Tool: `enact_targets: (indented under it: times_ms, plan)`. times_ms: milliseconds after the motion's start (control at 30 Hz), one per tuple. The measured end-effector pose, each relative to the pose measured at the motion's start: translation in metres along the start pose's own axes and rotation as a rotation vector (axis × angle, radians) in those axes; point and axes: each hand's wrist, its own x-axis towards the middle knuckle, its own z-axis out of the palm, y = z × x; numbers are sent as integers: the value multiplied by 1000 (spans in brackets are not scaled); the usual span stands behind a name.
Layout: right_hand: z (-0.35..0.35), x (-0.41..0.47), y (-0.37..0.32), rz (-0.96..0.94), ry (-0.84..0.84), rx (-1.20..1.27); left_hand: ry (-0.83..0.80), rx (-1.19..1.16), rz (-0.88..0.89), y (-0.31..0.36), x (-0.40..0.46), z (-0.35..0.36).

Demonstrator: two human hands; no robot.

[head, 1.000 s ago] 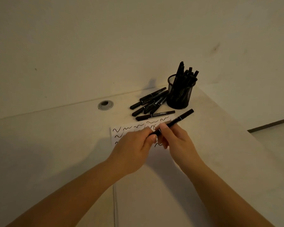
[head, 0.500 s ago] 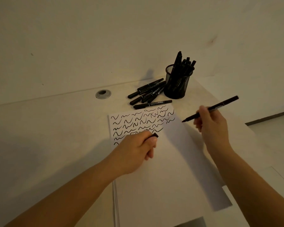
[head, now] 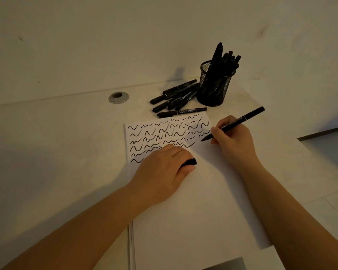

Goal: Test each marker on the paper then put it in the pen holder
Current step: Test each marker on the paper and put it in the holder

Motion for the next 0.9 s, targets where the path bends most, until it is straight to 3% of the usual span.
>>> enact_targets:
  times_ms: [133, 500, 633, 800, 900]
  plan:
    - [3, -1, -1, -43, -75, -81, -10, -12, -11, 0, 0, -1]
    - [-9, 2, 0, -57, 138, -186, 20, -37, -43, 3, -3, -1]
    - [-9, 0, -20, -37, 182, -3, 145, -83, -136, 3, -4, -5]
    - [-2, -9, -52, 210, -21, 430, 172, -170, -233, -1, -1, -7]
    - [16, -17, -54, 389, -10, 724, 174, -198, -273, -3, -3, -7]
